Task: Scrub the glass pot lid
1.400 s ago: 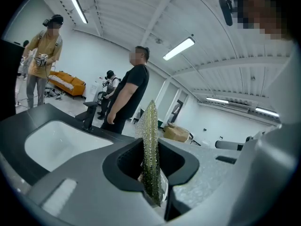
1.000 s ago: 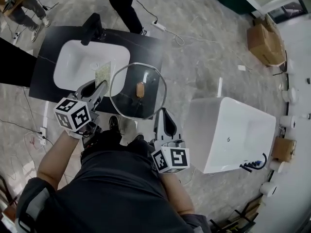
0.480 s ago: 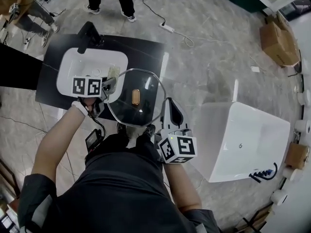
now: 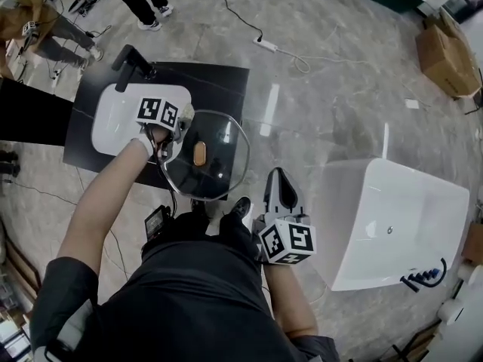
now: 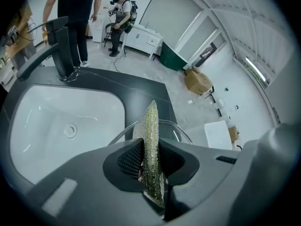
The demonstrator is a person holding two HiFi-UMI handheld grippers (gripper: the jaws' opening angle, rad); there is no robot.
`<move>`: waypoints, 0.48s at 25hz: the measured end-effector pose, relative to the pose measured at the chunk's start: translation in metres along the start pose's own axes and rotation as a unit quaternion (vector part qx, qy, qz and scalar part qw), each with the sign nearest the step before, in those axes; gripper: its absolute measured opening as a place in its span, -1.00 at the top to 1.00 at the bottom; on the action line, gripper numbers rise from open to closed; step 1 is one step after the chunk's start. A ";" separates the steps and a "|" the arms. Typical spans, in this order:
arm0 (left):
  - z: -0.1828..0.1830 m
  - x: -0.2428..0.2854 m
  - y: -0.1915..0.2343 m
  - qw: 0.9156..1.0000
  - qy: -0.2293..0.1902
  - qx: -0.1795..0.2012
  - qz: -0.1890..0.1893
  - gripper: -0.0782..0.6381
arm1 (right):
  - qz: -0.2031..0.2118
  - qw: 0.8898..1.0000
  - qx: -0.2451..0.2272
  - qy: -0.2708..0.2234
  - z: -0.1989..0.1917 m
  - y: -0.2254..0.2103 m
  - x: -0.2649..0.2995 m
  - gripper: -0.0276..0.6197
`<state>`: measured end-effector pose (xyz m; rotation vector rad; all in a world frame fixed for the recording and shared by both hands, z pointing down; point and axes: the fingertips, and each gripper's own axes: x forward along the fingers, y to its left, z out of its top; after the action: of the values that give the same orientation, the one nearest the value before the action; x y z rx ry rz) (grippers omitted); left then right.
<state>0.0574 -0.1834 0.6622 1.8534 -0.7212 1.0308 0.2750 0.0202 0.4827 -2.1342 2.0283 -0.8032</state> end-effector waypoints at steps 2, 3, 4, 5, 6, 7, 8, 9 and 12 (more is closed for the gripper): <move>0.007 0.007 -0.005 1.000 0.001 -0.008 -0.004 0.58 | -0.008 1.000 0.004 -0.002 0.001 -0.013 -0.005 0.90; 0.008 0.010 -0.009 1.000 0.002 -0.013 -0.007 0.58 | -0.012 1.000 0.006 -0.003 0.001 -0.019 -0.008 0.89; 0.009 0.013 -0.014 1.000 0.004 -0.017 -0.011 0.58 | -0.016 1.000 0.008 -0.004 0.002 -0.024 -0.011 0.90; 0.008 0.016 -0.020 1.000 0.006 -0.016 -0.015 0.58 | -0.020 1.000 0.010 -0.004 0.002 -0.029 -0.014 0.90; 0.008 0.019 -0.026 1.000 0.009 -0.012 -0.018 0.58 | -0.023 1.000 0.011 -0.005 0.003 -0.034 -0.016 0.90; 0.007 0.022 -0.032 1.000 0.012 -0.005 -0.020 0.58 | -0.025 1.000 0.012 -0.004 0.003 -0.037 -0.018 0.90; 0.008 0.025 -0.038 1.000 0.015 0.002 -0.023 0.58 | -0.027 1.000 0.013 -0.004 0.003 -0.039 -0.019 0.90; 0.009 0.028 -0.043 0.999 0.018 0.011 -0.024 0.58 | -0.028 0.999 0.014 -0.003 0.003 -0.040 -0.020 0.90; 0.011 0.035 -0.060 0.997 0.035 0.071 -0.015 0.58 | -0.030 0.999 0.015 -0.002 0.004 -0.042 -0.021 0.90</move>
<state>0.1259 -0.1689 0.6654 1.9330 -0.5900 1.1483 0.3151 0.0436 0.4907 -2.1883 1.9457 -0.8305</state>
